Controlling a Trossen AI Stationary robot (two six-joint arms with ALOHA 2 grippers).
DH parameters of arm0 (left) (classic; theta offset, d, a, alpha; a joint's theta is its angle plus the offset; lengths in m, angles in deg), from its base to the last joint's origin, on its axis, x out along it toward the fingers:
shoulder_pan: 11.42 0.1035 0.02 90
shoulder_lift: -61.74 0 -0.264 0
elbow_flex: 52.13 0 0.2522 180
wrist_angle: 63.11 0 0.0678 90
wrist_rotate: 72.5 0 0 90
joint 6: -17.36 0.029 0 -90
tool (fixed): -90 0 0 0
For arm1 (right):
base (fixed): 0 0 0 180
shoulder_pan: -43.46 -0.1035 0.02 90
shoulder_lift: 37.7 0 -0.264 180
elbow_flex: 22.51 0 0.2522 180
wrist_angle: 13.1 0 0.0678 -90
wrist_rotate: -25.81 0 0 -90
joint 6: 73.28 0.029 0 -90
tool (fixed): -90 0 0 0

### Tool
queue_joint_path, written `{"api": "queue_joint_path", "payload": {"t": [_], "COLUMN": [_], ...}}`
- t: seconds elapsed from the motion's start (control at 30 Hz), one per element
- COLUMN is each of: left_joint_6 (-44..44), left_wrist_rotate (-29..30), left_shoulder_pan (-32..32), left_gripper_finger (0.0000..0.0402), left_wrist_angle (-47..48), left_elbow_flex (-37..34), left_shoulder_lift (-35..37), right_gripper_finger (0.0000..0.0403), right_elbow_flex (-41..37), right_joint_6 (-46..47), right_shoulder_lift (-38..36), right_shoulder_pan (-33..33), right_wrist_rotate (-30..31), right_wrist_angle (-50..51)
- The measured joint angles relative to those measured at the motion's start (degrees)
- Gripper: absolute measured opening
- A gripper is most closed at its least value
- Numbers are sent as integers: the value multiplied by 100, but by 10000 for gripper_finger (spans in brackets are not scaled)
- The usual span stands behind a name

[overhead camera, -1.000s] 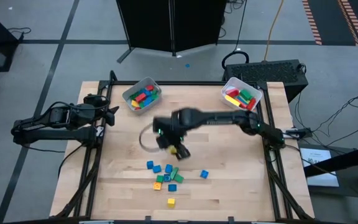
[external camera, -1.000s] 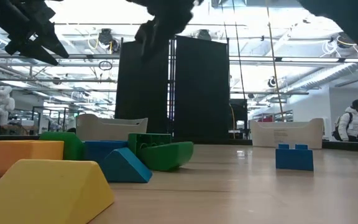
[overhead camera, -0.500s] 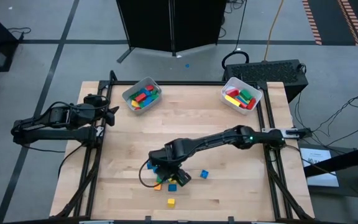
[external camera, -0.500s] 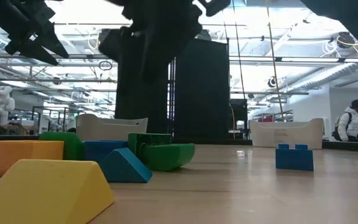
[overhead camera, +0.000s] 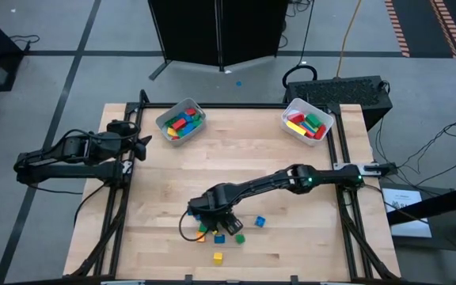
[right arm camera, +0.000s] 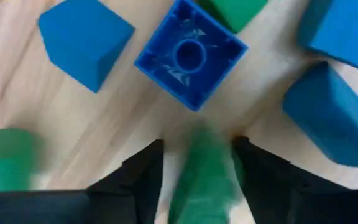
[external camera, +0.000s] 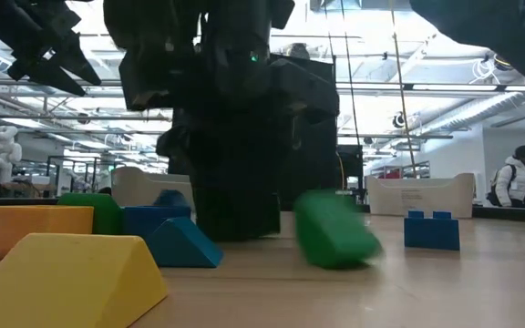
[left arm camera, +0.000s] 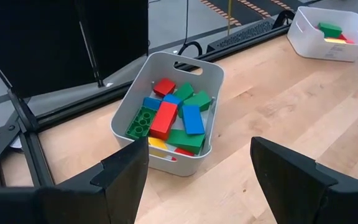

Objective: Sort blocks by size
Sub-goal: Put the 4 stud green game piece into the gray bin

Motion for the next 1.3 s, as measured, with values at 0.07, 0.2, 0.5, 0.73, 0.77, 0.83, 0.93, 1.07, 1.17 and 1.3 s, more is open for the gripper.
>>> {"api": "queue_joint_path", "payload": {"t": [0.07, 0.2, 0.5, 0.73, 0.77, 0.83, 0.93, 1.07, 1.17, 1.3], "left_joint_6": [0, 2, 13, 19, 17, 17, -1, -13, -15, -16], "left_wrist_rotate": [-22, -22, -21, 15, 23, 33, 44, 57, 78, 93], "left_shoulder_pan": [0, 0, -1, -1, -1, 0, 0, 0, -1, 0], "left_gripper_finger": [281, 281, 281, 281, 281, 281, 281, 281, 281, 281], "left_wrist_angle": [2, 0, 4, -4, -2, -4, -2, -4, -4, -4], "left_elbow_flex": [2, 2, 0, 0, 0, 0, 0, 0, 0, 0], "left_shoulder_lift": [-2, -2, -2, -2, -1, -2, -2, -2, -2, -2], "right_gripper_finger": [160, 74, 71, 71, 71, 71, 71, 71, 71, 84], "right_elbow_flex": [0, -4, -42, -26, -26, -26, -23, -13, -17, -17], "right_joint_6": [76, 177, 523, 597, 613, 813, 1398, 2096, 2604, 2932], "right_shoulder_lift": [0, -3, -281, -1094, -1123, -1184, -1188, -939, -691, -486], "right_shoulder_pan": [0, 30, 262, 938, 1088, 1423, 1946, 2542, 2830, 3079], "right_wrist_rotate": [93, 118, 231, 1122, 1254, 1337, 1334, 1430, 1464, 1253], "right_wrist_angle": [-16, 72, 622, -22, -415, -1403, -3043, -4834, -5602, -5773]}}
